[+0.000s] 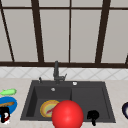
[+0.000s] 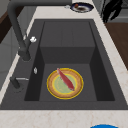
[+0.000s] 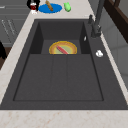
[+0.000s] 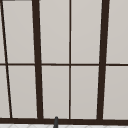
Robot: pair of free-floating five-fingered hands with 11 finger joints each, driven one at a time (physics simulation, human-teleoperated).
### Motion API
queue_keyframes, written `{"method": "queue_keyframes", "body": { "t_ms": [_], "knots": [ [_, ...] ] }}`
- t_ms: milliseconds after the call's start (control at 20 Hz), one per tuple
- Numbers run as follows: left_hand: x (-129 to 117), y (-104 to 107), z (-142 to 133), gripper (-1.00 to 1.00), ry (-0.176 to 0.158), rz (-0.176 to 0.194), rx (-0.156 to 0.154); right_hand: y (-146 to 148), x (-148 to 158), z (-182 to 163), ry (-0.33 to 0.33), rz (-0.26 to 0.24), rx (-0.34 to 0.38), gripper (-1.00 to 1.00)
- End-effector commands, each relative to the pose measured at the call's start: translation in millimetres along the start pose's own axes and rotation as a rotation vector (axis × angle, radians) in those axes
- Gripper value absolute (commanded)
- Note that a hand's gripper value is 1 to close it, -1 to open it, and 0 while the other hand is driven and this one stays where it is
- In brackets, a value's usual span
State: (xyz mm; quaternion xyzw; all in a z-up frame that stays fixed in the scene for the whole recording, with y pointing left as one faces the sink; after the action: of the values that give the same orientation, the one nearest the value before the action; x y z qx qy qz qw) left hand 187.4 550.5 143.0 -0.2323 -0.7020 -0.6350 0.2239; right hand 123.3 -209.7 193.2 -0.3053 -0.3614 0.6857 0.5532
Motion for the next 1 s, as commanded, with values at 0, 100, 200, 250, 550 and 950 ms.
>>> {"method": "queue_keyframes", "body": {
  "t_ms": [0, 100, 200, 250, 550, 950],
  "knots": [
    [13.6, -4.6, 2.4, 1.00, -0.027, -0.121, 0.026, 0.0, 0.0, 0.0, 0.000, 0.000, 0.000, 0.00],
    [22.7, -6.4, 2.3, 1.00, -0.028, -0.150, 0.026, 0.0, 0.0, 0.0, 0.000, 0.000, 0.000, 0.00],
    [28.9, -11.8, 5.2, 1.00, -0.027, -0.164, 0.025, 0.0, 0.0, 0.0, 0.000, 0.000, 0.000, 0.00],
    [26.3, -12.9, 8.1, 1.00, -0.015, -0.124, 0.025, 0.0, 0.0, 0.0, 0.000, 0.000, 0.000, 0.00],
    [0.0, -5.1, 6.7, 1.00, 0.003, -0.084, 0.011, 0.0, 0.0, 0.0, 0.000, 0.000, 0.000, 0.00],
    [-19.4, -2.1, 9.1, 1.00, -0.014, -0.020, 0.018, 0.0, 0.0, 0.0, 0.000, 0.000, 0.000, 0.00]
  ]
}}
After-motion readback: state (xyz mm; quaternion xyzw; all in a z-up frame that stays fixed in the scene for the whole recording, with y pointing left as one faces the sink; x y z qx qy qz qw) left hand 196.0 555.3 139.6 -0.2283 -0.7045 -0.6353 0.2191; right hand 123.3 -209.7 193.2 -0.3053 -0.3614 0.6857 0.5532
